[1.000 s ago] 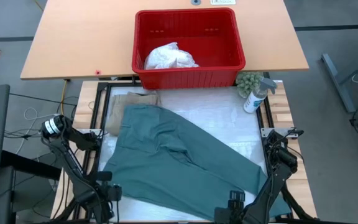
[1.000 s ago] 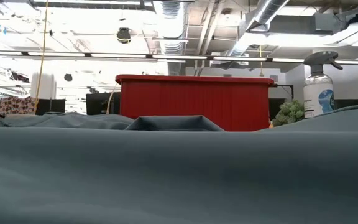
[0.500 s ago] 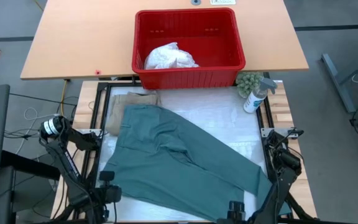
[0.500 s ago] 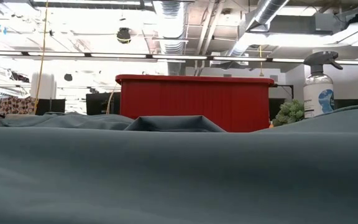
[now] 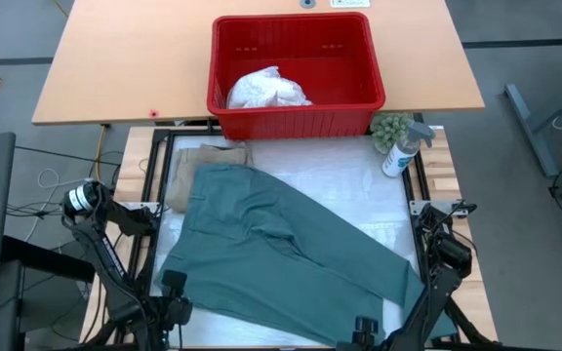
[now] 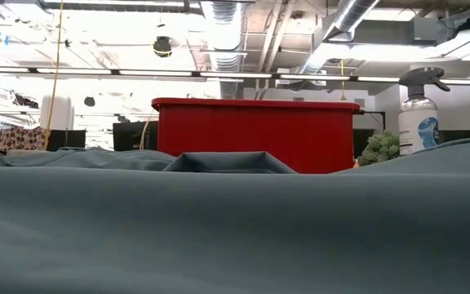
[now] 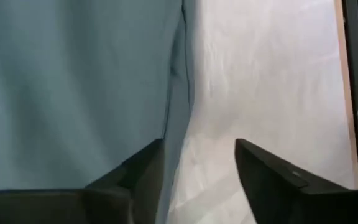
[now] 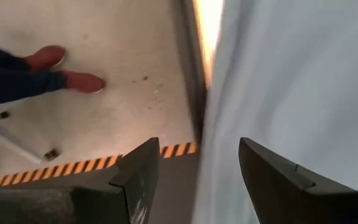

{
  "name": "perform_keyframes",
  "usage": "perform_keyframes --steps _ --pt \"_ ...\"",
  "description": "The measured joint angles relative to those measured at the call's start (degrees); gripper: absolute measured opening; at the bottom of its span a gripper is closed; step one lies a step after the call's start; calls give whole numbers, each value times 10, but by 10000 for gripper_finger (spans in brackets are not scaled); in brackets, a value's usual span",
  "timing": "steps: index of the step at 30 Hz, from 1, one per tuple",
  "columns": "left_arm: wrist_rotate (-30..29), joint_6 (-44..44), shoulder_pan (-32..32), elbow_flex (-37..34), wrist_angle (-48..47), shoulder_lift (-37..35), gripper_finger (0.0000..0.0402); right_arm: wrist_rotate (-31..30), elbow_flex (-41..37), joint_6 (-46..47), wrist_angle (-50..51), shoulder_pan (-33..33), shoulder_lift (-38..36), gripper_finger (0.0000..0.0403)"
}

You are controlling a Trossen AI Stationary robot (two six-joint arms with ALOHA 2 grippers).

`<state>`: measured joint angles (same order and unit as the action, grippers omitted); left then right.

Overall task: Fold Laundry from Bin
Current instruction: Fold the blue pants in the red bin

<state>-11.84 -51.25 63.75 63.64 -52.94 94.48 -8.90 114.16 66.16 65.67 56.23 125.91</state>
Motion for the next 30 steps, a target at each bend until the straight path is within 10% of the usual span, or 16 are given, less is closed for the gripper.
perform_keyframes --steps 19,30 --pt "47 -40 -25 -113 12 3 244 13 -1 2 -2 0 0 244" --pt "66 -54 -31 -132 28 1 113 20 -80 26 -71 0 0 244"
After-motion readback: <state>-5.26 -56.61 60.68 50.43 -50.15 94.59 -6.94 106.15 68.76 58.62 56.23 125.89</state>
